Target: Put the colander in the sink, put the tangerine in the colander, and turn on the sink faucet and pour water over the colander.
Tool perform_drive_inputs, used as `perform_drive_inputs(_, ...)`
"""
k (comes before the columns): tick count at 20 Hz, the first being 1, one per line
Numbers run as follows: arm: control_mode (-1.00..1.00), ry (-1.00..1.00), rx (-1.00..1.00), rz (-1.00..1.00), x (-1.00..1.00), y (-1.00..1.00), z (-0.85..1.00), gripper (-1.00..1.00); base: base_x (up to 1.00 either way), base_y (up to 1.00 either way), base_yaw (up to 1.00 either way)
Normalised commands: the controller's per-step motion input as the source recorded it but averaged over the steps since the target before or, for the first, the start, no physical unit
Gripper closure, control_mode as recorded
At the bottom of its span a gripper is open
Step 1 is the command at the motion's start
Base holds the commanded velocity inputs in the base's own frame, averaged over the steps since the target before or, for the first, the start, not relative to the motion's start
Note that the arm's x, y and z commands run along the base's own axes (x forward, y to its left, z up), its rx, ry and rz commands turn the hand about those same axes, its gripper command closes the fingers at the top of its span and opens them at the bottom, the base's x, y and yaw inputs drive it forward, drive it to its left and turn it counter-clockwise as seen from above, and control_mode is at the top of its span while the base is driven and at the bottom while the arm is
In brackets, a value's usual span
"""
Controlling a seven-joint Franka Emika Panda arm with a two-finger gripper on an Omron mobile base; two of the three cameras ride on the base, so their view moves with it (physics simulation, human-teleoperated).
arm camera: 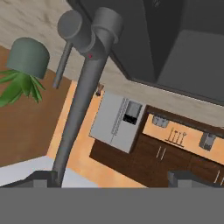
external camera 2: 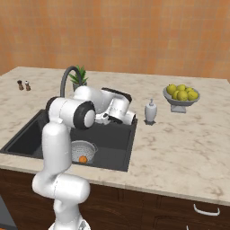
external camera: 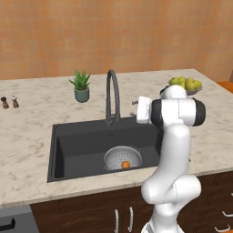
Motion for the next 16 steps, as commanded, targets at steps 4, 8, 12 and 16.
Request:
perform_drive_inputs(4,-1.0,0.14,0.0,0.0,0.7,0.31,-0.28,-1.0,0.0,0.0,0.0)
perform_drive_inputs(8,-1.0,0.17,0.0,0.0,0.7,0.21,-0.47,-1.0,0.0,0.0,0.0)
perform_drive_inputs(12,-1.0,0.13,0.0,0.0,0.63,0.21,-0.43,-1.0,0.0,0.0,0.0)
perform_drive_inputs(16,-1.0,0.07,0.0,0.0,0.69,0.23,-0.35,-1.0,0.0,0.0,0.0)
